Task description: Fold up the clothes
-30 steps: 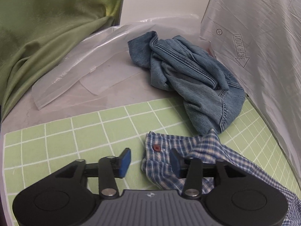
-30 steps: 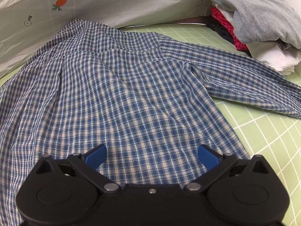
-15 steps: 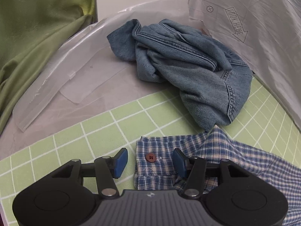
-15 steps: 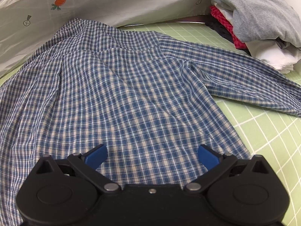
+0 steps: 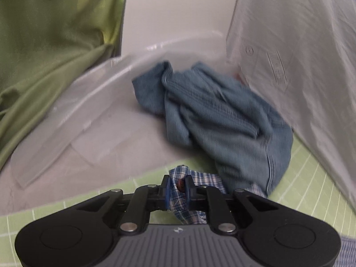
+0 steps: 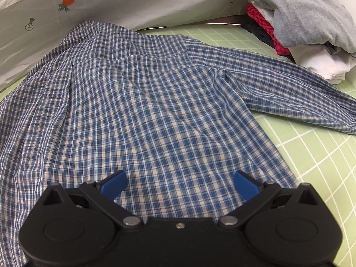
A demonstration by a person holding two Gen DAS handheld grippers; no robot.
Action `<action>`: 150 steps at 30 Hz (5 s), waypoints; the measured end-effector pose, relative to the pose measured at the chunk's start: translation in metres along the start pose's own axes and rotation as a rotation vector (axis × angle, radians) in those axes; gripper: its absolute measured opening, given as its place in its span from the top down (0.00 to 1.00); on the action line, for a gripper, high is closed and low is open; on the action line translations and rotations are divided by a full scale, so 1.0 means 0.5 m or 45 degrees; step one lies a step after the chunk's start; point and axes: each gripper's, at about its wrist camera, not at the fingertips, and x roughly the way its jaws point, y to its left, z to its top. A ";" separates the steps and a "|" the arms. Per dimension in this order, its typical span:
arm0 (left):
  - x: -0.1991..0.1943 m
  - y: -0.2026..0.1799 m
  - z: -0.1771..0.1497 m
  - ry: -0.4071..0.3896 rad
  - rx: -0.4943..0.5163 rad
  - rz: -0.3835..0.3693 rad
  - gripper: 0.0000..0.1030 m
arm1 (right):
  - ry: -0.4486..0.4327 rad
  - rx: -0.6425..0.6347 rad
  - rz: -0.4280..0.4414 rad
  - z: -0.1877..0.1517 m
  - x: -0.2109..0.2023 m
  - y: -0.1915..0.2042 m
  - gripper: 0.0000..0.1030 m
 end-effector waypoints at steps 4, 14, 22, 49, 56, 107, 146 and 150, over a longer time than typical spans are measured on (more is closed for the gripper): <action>0.022 -0.009 0.030 0.004 -0.030 0.031 0.80 | 0.003 -0.003 0.004 0.001 0.000 -0.006 0.00; -0.062 0.004 -0.039 0.077 -0.032 0.077 0.64 | 0.036 -0.034 0.028 -0.004 -0.016 -0.027 0.00; -0.194 -0.015 -0.184 0.338 0.229 -0.239 0.52 | -0.057 0.064 -0.094 -0.054 -0.089 -0.132 0.00; -0.366 -0.072 -0.399 0.562 0.580 -0.419 1.00 | 0.033 -0.172 0.135 -0.156 -0.158 -0.280 1.00; -0.404 -0.054 -0.441 0.624 0.547 -0.418 1.00 | -0.006 -0.196 0.091 -0.133 -0.165 -0.323 1.00; 0.050 -0.001 0.097 0.344 0.601 -0.384 0.47 | 0.034 0.176 -0.138 -0.261 -0.221 0.206 0.00; 0.123 -0.030 0.084 0.397 0.679 -0.409 0.25 | 0.043 0.247 -0.168 -0.253 -0.203 0.238 0.00; 0.131 -0.054 0.075 0.403 0.757 -0.405 0.25 | 0.035 0.254 -0.174 -0.253 -0.202 0.240 0.00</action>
